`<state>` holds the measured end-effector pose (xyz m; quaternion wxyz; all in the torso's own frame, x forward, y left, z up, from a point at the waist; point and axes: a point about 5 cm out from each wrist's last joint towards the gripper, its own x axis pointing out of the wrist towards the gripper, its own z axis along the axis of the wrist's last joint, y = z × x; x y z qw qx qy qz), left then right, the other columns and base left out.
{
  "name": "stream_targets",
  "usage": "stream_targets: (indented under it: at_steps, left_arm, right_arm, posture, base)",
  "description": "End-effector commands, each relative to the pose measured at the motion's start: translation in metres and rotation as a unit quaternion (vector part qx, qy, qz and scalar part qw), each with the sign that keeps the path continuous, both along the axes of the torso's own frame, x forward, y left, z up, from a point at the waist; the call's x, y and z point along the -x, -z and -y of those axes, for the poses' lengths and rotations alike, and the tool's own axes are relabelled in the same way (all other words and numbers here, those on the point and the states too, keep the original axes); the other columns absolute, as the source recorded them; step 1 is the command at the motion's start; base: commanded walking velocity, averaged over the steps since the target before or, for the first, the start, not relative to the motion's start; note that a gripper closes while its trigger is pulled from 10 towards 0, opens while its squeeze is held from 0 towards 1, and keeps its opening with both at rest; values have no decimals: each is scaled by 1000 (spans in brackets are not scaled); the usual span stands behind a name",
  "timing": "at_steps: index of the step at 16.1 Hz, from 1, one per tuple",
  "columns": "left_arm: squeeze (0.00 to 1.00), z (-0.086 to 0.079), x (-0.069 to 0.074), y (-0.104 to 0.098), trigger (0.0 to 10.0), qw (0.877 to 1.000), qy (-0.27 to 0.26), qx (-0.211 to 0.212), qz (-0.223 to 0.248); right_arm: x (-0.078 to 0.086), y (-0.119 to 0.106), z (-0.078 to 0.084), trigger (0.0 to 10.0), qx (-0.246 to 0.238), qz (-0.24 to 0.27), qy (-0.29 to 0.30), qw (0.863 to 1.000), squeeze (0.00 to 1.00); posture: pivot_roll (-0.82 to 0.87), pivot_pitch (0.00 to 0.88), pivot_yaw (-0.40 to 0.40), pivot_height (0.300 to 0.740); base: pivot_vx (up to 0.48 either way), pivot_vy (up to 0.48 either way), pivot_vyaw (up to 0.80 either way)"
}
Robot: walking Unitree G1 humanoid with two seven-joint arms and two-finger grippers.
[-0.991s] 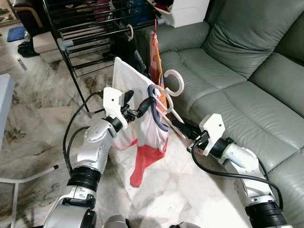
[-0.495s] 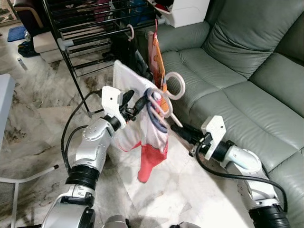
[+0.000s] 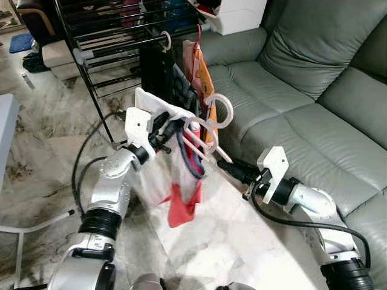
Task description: Hang hanger
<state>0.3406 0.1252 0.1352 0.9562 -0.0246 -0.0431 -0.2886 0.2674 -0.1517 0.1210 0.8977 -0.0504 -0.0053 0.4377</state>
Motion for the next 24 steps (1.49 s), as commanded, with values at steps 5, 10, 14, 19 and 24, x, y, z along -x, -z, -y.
stream_targets:
  at_steps: [5, 10, 14, 19, 24]
  left_arm:
    - [0, -3, 1, -6, 0, 998, 9, -45, 32]
    - [0, 7, 3, -7, 0, 998, 27, -47, 42]
    - [0, 16, 6, -4, 0, 998, 40, -39, 36]
    - [1000, 19, 10, 12, 10000, 999, 30, -28, 6]
    - [1000, 7, 7, 14, 10000, 998, -47, -36, 18]
  right_arm:
    - [-9, -5, 6, 10000, 10, 28, 43, 999, 0]
    - [-18, -2, 8, 10000, -4, 26, 101, 995, 0]
    - [-20, -4, 8, 10000, -22, 25, 111, 993, 0]
    - [-7, -5, -6, 10000, -25, 14, 38, 999, 0]
    - [-11, -18, -10, 10000, -47, 38, 53, 997, 0]
  posture:
    - [-85, 0, 7, 740]
    - [-85, 0, 14, 740]
    - [-87, 0, 20, 740]
    - [-84, 0, 19, 740]
    - [-85, 0, 16, 740]
  base:
    - [0, 0, 0]
    - [0, 0, 0]
    - [0, 0, 0]
    - [0, 0, 0]
    - [0, 0, 0]
